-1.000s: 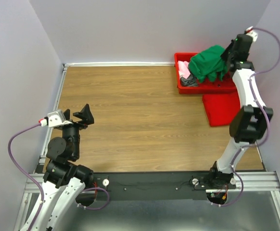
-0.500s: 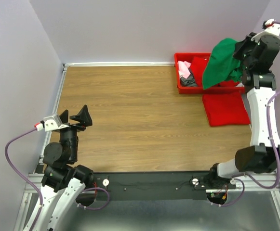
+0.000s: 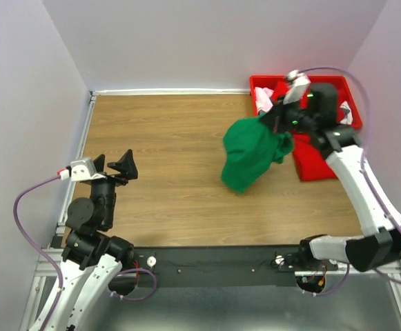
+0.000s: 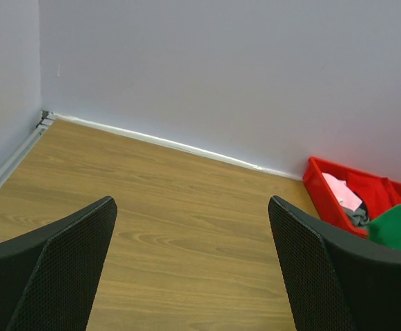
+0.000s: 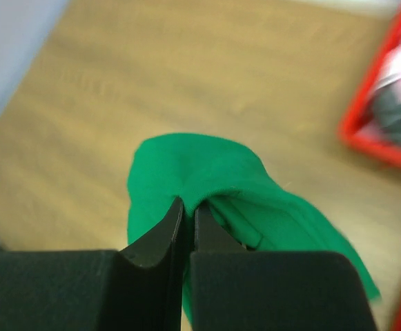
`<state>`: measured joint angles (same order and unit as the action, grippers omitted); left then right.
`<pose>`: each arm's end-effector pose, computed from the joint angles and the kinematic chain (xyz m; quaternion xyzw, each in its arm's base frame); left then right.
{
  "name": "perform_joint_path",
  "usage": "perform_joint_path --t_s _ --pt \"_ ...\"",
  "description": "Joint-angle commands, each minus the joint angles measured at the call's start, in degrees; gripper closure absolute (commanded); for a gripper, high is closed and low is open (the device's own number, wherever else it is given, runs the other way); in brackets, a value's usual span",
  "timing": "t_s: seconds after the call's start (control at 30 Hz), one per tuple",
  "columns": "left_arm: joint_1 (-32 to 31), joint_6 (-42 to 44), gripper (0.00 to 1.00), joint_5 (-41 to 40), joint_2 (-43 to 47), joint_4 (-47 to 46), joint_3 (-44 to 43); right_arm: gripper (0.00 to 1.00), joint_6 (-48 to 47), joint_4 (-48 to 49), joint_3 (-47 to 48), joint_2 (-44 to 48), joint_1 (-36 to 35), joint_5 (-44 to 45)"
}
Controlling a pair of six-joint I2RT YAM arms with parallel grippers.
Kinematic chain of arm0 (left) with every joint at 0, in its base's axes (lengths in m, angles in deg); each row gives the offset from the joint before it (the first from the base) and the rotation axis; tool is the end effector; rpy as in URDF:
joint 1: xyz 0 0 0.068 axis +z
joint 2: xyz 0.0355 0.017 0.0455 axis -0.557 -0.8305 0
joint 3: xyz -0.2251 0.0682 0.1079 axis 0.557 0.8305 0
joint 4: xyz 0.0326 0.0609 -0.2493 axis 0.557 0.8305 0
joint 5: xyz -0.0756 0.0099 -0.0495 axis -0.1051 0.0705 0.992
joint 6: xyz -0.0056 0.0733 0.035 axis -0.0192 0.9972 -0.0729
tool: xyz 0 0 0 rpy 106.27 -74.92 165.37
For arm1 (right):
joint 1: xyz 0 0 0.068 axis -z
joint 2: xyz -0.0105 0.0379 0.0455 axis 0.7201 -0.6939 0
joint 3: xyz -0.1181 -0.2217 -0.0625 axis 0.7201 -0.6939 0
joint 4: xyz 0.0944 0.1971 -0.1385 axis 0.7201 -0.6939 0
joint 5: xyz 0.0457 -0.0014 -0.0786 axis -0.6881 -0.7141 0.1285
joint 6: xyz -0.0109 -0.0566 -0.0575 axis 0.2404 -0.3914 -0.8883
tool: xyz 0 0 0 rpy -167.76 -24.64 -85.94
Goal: Fold and stack the t-shirts
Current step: Move the tshirt to the center of the board, then flatten the tshirt out
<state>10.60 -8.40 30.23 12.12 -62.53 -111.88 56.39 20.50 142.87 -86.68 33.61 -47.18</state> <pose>0.1239 -0.0212 0.3385 -0.1342 0.6112 -0.1408 0.7672 0.2926 0.0902 0.3969 -0.1378 0.8038 0.2428 0.5253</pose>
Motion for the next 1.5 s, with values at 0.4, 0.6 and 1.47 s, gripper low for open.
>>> perform_joint_path --t_s 0.4,0.6,1.47 --pt "0.0 -0.4 0.05 16.4 -19.1 1.5 -2.3 0.31 10.3 1.5 17.0 -36.2 -27.7 17.6" --pt "-4.6 -7.2 0.1 23.8 -27.9 7.0 -6.7 0.19 11.9 1.2 6.0 -26.8 -24.1 30.2" --pt "-41.4 -15.6 0.52 15.2 -84.4 28.2 -30.5 0.01 21.6 1.6 -36.9 15.5 -15.0 36.2"
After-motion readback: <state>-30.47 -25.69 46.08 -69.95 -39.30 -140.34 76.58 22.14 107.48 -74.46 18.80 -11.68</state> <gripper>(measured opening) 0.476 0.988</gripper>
